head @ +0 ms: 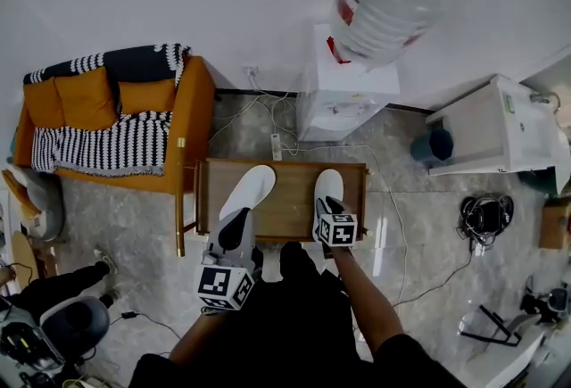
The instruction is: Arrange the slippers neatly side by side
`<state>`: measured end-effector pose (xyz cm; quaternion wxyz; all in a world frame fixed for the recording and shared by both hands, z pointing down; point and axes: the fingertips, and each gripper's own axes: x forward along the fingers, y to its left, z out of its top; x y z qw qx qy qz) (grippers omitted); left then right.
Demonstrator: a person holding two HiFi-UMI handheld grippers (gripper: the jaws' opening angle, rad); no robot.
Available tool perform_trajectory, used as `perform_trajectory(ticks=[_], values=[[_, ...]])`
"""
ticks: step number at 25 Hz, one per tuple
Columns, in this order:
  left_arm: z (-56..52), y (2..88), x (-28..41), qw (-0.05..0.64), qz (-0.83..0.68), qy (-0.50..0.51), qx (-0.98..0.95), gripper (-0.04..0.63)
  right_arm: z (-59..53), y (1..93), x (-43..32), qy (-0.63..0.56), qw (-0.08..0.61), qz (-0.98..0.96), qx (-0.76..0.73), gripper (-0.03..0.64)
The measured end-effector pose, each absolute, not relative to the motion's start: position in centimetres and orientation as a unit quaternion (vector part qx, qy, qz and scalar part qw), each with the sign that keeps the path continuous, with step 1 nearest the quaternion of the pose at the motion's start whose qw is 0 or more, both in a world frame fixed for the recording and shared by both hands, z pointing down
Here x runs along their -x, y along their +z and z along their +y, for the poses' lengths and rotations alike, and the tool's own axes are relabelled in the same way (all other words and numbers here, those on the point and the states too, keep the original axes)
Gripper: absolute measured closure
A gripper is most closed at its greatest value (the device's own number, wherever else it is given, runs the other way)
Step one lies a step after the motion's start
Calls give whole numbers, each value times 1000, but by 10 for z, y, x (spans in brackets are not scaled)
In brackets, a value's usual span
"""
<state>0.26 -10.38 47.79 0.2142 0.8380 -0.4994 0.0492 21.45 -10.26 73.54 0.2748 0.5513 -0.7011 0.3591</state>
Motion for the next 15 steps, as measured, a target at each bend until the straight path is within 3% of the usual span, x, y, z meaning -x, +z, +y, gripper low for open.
perform_trajectory(ticks=[15], values=[[-122, 477, 75, 214, -501, 46, -837, 578, -122, 703, -109, 346, 223, -709, -572, 592]])
